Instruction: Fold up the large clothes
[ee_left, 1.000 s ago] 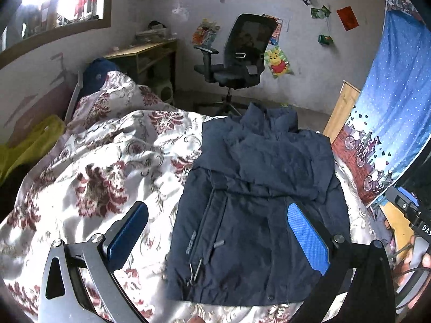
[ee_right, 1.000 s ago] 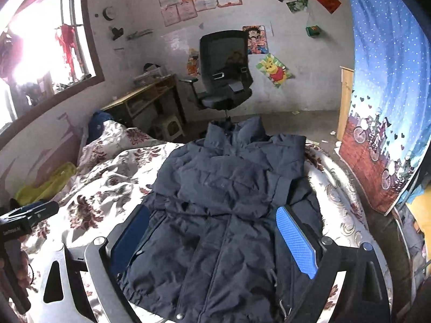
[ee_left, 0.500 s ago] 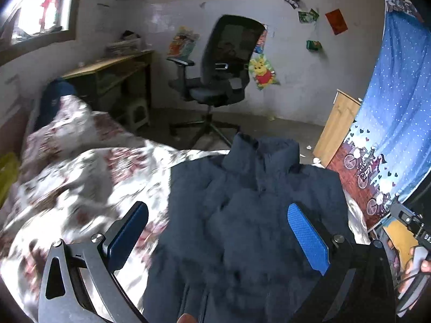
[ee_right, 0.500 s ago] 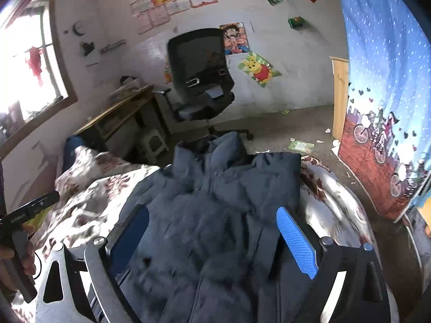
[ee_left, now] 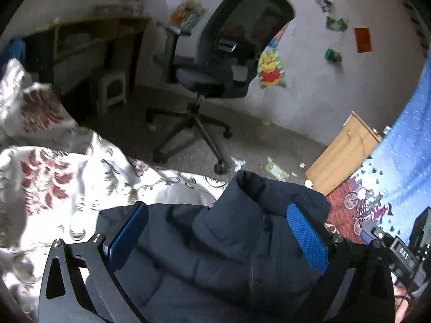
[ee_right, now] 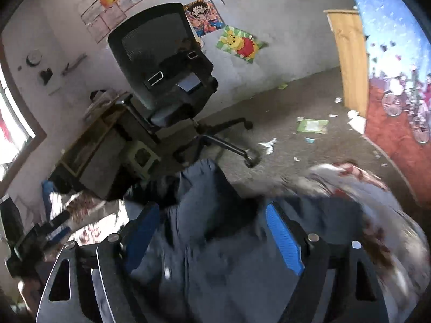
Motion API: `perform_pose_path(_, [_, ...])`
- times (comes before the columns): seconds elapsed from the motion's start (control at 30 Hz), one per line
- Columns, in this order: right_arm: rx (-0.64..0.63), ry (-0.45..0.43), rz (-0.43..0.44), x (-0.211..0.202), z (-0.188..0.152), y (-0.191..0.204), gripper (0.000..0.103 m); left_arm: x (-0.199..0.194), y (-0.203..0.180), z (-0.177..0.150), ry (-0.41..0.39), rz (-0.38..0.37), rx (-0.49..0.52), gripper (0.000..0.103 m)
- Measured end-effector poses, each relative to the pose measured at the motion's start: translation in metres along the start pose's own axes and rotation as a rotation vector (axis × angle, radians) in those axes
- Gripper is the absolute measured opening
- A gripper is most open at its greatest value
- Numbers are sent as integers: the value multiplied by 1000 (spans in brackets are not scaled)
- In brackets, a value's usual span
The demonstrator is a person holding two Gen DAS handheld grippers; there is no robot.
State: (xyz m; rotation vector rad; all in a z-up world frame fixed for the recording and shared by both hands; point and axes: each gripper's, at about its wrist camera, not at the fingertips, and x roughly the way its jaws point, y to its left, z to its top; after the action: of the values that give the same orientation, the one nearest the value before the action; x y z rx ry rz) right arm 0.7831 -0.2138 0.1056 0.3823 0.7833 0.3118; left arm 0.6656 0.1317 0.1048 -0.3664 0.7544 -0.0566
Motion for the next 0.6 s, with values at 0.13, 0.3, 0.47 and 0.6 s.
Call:
perform_pose_path(0.13, [13, 34, -12, 40, 35, -6, 80, 37, -8, 16, 15, 87, 17, 101])
perform_pose_path(0.3, [-23, 161, -52, 85, 47, -9, 73, 80, -8, 24, 71, 116, -48, 95])
perform_pose_path(0.47, [-31, 233, -40, 107, 38, -7, 36, 115, -10, 25, 186, 79, -54, 28])
perform_pose_path(0.6, [-25, 191, -8, 97, 30, -3, 15, 106, -19, 18, 177, 27, 14, 6])
